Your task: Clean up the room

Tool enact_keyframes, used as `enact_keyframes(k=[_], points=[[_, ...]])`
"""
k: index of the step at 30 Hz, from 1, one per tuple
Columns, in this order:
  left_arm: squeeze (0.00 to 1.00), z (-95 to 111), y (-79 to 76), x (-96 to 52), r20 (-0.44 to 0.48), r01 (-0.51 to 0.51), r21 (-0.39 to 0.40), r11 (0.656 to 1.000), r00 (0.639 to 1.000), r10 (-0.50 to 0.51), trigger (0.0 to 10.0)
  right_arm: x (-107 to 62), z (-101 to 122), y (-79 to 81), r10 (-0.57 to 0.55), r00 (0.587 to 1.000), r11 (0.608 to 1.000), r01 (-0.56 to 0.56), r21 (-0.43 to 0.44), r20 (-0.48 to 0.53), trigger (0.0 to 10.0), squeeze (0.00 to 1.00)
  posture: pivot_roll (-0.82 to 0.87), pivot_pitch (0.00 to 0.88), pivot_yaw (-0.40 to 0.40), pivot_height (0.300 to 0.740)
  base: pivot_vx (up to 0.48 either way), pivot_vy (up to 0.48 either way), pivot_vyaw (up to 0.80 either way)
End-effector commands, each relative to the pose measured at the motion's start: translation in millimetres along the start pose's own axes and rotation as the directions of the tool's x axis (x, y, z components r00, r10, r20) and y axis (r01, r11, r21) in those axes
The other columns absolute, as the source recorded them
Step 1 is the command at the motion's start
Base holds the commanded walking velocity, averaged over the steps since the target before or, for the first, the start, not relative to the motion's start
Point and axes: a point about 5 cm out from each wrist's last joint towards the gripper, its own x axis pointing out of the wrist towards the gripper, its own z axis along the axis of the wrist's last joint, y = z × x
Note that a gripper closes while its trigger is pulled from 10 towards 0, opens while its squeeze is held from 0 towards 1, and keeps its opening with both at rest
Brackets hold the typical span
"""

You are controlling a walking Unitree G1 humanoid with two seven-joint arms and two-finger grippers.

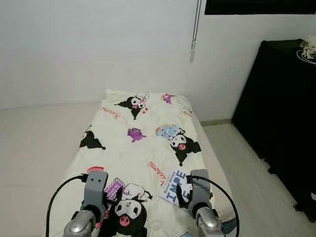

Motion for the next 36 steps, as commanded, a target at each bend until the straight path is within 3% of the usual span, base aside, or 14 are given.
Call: enact_keyframes(k=[1,11,27,36], points=[[0.00,-2.6,-1.4,-2.3,-0.009,0.001,-0.011,1.000,1.000,-0.001,10.0,-0.3,-0.7,1.5,0.005,1.000,1.000,-0.005,0.010,-0.007,10.0,0.00,-0.01,0.062,-0.032,0.685,0.000,0.000,0.00],[0.00,-1.9,-1.9,-2.5,-0.007,0.002,-0.015,1.000,1.000,-0.002,10.0,0.2,-0.2,3.3,0.022,1.000,1.000,-0.022,0.010,-0.011,10.0,0.00,-0.01,0.061,-0.035,0.641,0.000,0.000,0.00],[0.00,-0.1,-6.3,-3.1,-0.006,0.029,0.011,1.000,1.000,-0.029,10.0,-2.1,-3.6,6.2,0.025,1.000,1.000,-0.025,0.018,-0.012,10.0,0.00,0.00,0.070,-0.023,0.641,0.000,0.000,0.00],[0.00,1.3,-2.6,-3.3,-0.006,0.029,0.028,0.999,1.000,-0.028,10.0,-1.8,-3.3,9.1,0.028,1.000,0.999,-0.027,0.032,-0.006,10.0,0.00,0.00,0.076,-0.013,0.607,0.000,0.000,0.00]])
